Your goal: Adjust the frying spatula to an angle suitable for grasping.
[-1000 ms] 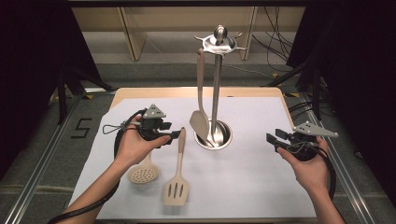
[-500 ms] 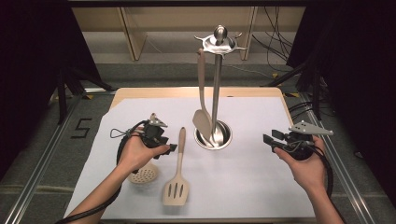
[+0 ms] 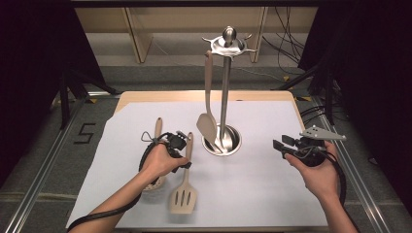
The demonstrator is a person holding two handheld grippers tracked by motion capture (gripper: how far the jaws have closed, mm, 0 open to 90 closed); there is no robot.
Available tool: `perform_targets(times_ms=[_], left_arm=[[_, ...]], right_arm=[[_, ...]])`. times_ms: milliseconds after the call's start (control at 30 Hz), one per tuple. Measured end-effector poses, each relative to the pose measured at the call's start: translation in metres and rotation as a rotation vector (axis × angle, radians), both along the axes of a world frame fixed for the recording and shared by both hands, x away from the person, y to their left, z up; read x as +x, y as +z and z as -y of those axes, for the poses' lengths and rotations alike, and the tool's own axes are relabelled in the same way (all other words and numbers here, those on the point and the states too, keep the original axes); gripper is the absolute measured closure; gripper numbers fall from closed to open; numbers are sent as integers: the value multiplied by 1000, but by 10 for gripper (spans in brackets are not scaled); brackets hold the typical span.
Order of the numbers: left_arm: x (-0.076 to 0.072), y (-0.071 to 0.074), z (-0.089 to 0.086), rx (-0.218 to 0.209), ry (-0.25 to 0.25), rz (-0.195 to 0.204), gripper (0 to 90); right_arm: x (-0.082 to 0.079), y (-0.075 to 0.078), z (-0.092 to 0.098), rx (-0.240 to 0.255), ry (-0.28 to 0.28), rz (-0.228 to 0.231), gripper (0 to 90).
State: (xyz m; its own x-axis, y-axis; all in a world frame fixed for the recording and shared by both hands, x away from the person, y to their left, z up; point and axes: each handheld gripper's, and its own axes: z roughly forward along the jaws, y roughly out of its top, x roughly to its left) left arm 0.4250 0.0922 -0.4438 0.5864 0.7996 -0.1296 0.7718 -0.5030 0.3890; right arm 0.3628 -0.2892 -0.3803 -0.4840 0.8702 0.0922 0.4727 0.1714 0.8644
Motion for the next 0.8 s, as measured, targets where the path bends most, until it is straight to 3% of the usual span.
perform_targets(times_ms=[33,100,200,233,467,533,633,733,800], left_arm=[[-1,-1,3,-14,32,-27,573],[2,-4,5,19,36,-20,577],[3,-9,12,9,81,-61,581],[4,-9,12,28,53,-82,582],[4,-13,15,86,66,-95,602],[5,-16,15,85,77,-136,589],[6,-16,15,93,81,-144,589],[7,-15,16,97,77,-155,602],[9,-14,15,87,87,-191,640]], right_arm=[[1,-1,0,5,3,4,575],[1,-1,0,4,4,4,575],[0,-1,-2,22,-1,-14,575],[0,-1,-1,8,2,-10,575],[-1,-1,-2,23,-1,-23,575],[-1,-1,-2,21,-1,-20,575],[0,0,0,-1,-1,-4,575],[-1,0,-2,22,-8,-29,575],[-1,-1,-1,17,-6,-19,575]])
